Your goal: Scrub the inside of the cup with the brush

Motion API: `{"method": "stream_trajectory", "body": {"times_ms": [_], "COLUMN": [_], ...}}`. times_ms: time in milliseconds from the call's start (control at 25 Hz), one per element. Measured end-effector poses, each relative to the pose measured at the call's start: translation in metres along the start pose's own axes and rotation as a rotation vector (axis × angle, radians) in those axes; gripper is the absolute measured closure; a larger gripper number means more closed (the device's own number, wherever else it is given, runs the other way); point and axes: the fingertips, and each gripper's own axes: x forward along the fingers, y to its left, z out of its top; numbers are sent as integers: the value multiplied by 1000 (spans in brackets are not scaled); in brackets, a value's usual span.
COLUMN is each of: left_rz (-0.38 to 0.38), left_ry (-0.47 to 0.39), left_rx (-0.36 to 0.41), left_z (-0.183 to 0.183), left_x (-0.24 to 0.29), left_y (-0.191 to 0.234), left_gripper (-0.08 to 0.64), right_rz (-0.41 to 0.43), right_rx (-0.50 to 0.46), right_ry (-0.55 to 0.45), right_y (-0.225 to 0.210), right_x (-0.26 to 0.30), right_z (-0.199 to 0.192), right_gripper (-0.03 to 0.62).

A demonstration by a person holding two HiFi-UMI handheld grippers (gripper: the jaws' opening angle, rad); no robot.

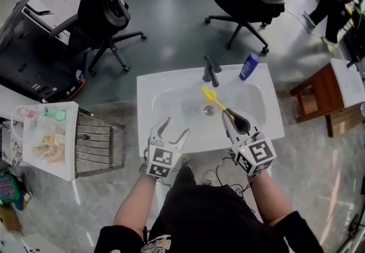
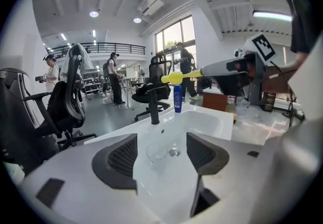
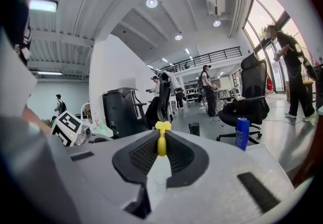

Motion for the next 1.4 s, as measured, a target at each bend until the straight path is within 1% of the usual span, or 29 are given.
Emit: {"method": "stream_trajectory", "body": {"times_ms": [240,400,560,720,920,1080,1240,1400], "left_rz": [-67,-97,-140,-170,-207,-237,-246,-250], "left_ry": [71,116,157,209,298,345,392,409], "left_rx": [10,13,34,38,75,95,99,115], "left_z": [-26,-45,-63,-80,-102,-113,-124,-128], "left_x": [32,52,69,86,104,118,130,139], "left_y": [13,24,27,33,31,30,31,31], "left_gripper": [280,279,281,281,281,284,296,318], "right_rz": [-29,-41,-51,-60,-59,-57,-54,-52], "right_rx": [20,21,19,29,38,61,71,80], "right_ry": [40,76,117,139,173,199,223,246], "right_y": [-3,-4,-5,-8,-9,-12,-14,-17], "right_x": [22,37,47,60,74,86,95,100], "right_z": [-13,-24,-35,-43,-54,-64,-73,-82], "right_gripper": [555,555,555,555,555,555,555,555]}}
